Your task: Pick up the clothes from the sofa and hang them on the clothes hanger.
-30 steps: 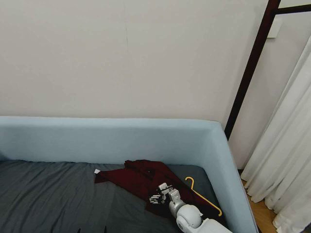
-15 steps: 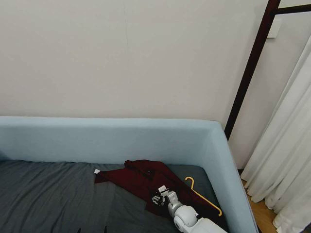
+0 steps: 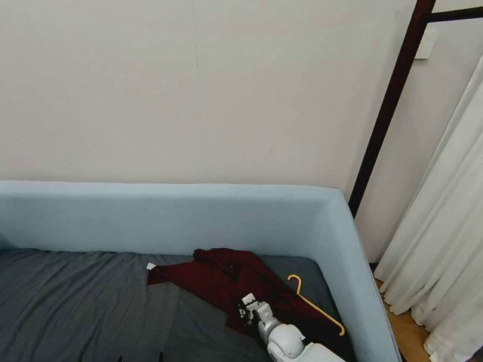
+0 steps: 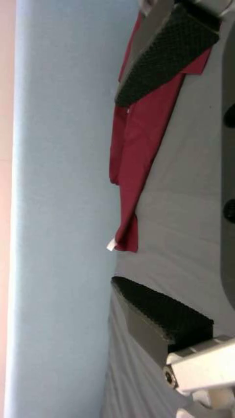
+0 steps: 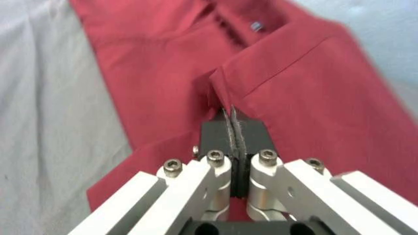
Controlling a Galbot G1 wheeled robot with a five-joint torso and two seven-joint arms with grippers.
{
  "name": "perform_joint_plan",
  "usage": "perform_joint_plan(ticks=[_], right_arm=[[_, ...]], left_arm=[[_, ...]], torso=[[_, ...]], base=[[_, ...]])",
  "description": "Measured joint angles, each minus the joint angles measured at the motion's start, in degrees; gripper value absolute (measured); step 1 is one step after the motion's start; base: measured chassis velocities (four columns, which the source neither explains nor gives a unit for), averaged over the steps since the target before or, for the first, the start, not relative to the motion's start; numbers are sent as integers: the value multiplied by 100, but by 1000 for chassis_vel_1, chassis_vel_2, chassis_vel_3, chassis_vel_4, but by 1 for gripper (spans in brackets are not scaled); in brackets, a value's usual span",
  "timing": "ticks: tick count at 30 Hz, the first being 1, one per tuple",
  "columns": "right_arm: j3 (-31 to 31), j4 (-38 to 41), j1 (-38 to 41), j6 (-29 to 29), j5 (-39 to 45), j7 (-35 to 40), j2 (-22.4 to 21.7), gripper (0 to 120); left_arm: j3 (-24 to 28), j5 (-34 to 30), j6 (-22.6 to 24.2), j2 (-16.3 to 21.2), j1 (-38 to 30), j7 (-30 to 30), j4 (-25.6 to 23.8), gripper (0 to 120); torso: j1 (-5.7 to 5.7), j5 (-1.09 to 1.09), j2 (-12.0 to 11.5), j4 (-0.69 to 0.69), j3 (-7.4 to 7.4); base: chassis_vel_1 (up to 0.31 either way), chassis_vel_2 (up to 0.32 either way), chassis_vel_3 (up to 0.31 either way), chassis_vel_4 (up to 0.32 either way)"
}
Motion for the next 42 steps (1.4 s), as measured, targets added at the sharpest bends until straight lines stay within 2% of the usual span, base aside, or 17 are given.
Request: perform_joint_plan(ticks=[1,2,6,7,10,16,22,27,28,32,34,35,38,39,42], right_arm=[[50,215,-27,-23,54,44,-180,0],[50,215,-27,-23,54,44,-180,0],[352,709,-156,-77,186,172,-822,0],[352,709,-156,-77,186,172,-822,0],[686,829,-253,-135,331,253,-1232,0],[999,777,-290,-177,443,224,-1656,0],[961,874,-457,-193,65,55,-1768,4],[1091,885,-584,-53,-611,275,-1519,23],[1091,885,-584,-53,-611,275,-1519,23],[1199,1072,-647,-43,-764,433,-1482,43],[1224,1134,-661,-52,-772,458,-1486,45],[1277,1299,-697,-95,-762,508,-1506,54],[1292,1598,-773,-166,-538,512,-1549,64],[1292,1598,-773,-166,-538,512,-1549,64],[1099,1839,-857,-197,-135,395,-1494,78]], left_arm=[[2,-2,4,4,-21,-1,10,99],[2,-2,4,4,-21,-1,10,99],[51,-7,60,7,-114,-2,37,99],[51,-7,60,7,-114,-2,37,99],[102,-4,102,-2,-171,-1,56,99],[146,4,167,-1,-242,19,63,99],[152,4,193,11,-260,31,60,99],[149,6,197,22,-226,35,41,99],[149,6,197,22,-226,35,41,99],[131,5,194,44,-208,35,44,99],[129,4,193,47,-205,35,47,99],[122,0,191,50,-201,35,53,99],[120,-1,184,42,-199,36,67,99],[120,-1,184,42,-199,36,67,99],[141,26,181,11,-200,38,94,99]], torso=[[0,0,0,0,0],[0,0,0,0,0],[0,1,0,-1,0],[0,1,0,-1,0],[0,1,0,-2,0],[0,1,0,0,0],[0,0,0,-2,0],[0,0,0,2,0],[0,0,0,2,0],[0,0,0,0,0],[0,0,0,-1,0],[0,-2,1,0,0],[0,-2,1,-1,0],[0,-2,1,-1,0],[0,-3,1,-2,0]], base=[[0,0,0,0],[0,0,0,0],[0,0,0,0],[0,0,0,0],[0,0,0,0],[0,0,0,0],[0,0,0,0],[0,0,0,0],[0,0,0,0],[0,0,0,0],[0,0,0,0],[0,0,0,0],[0,0,0,0],[0,0,0,0],[0,0,0,0]])
